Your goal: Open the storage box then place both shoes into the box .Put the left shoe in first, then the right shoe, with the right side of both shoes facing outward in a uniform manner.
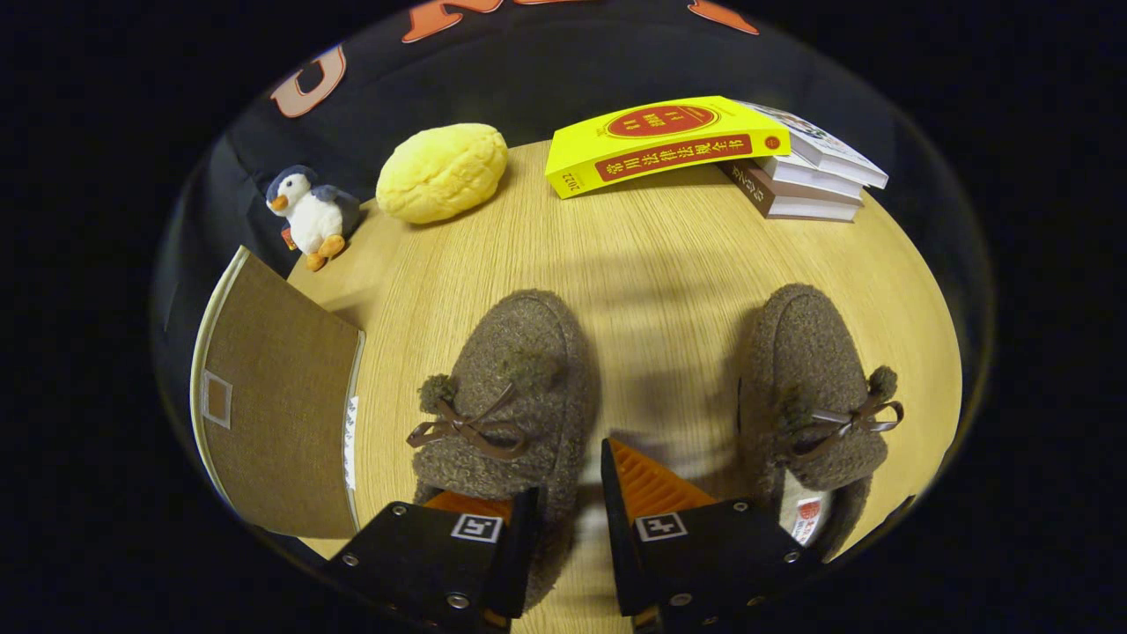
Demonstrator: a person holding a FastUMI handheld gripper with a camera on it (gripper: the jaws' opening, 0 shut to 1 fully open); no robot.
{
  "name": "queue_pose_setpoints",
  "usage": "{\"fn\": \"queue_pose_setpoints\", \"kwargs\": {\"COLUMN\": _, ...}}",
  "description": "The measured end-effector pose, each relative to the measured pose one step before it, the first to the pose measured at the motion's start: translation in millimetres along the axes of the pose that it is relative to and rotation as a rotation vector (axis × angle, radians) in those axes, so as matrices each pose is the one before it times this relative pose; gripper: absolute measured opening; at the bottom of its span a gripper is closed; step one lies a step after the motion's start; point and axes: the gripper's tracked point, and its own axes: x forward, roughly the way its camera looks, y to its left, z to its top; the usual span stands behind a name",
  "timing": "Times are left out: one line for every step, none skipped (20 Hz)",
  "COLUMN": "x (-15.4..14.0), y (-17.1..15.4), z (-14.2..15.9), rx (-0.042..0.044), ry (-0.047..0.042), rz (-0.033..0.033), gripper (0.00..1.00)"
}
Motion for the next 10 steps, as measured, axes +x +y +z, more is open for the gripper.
{"fn": "queue_pose_setpoints", "kwargs": {"x": 0.38, "y": 2.32, "z": 0.48, "rx": -0.00671, "ry": -0.00335, "rz": 0.00849, "gripper": 0.36}}
{"fn": "queue_pose_setpoints", "kwargs": {"x": -0.14, "y": 0.06, "z": 0.45, "rx": -0.00145, "ry": 0.00127, "rz": 0.00333, "gripper": 0.25}}
{"fn": "queue_pose_setpoints", "kwargs": {"x": -0.48, "y": -1.74, "z": 0.02, "rx": 0.01723, "ry": 0.00696, "rz": -0.00168, "gripper": 0.2}}
{"fn": "queue_pose_setpoints", "kwargs": {"x": -0.82, "y": -1.74, "z": 0.39, "rx": 0.02862, "ry": 0.01055, "rz": -0.00088, "gripper": 0.14}}
{"fn": "queue_pose_setpoints", "kwargs": {"x": -3.28, "y": -1.55, "z": 1.11, "rx": 0.02336, "ry": 0.0026, "rz": -0.005, "gripper": 0.11}}
{"fn": "queue_pose_setpoints", "kwargs": {"x": -3.35, "y": -0.37, "z": 1.98, "rx": 0.00715, "ry": -0.00242, "rz": -0.00257, "gripper": 0.05}}
{"fn": "queue_pose_setpoints", "kwargs": {"x": -5.51, "y": 2.18, "z": 0.48, "rx": -0.00116, "ry": 0.00105, "rz": 0.00097, "gripper": 0.04}}
{"fn": "queue_pose_setpoints", "kwargs": {"x": -6.81, "y": 4.17, "z": 2.92, "rx": 0.00135, "ry": -0.00834, "rz": 0.0067, "gripper": 0.03}}
{"fn": "queue_pose_setpoints", "kwargs": {"x": -7.32, "y": 6.27, "z": 3.07, "rx": 0.00353, "ry": -0.00711, "rz": 0.00989, "gripper": 0.03}}
{"fn": "queue_pose_setpoints", "kwargs": {"x": -8.97, "y": 7.3, "z": 3.68, "rx": 0.00296, "ry": -0.00538, "rz": 0.0094, "gripper": 0.03}}
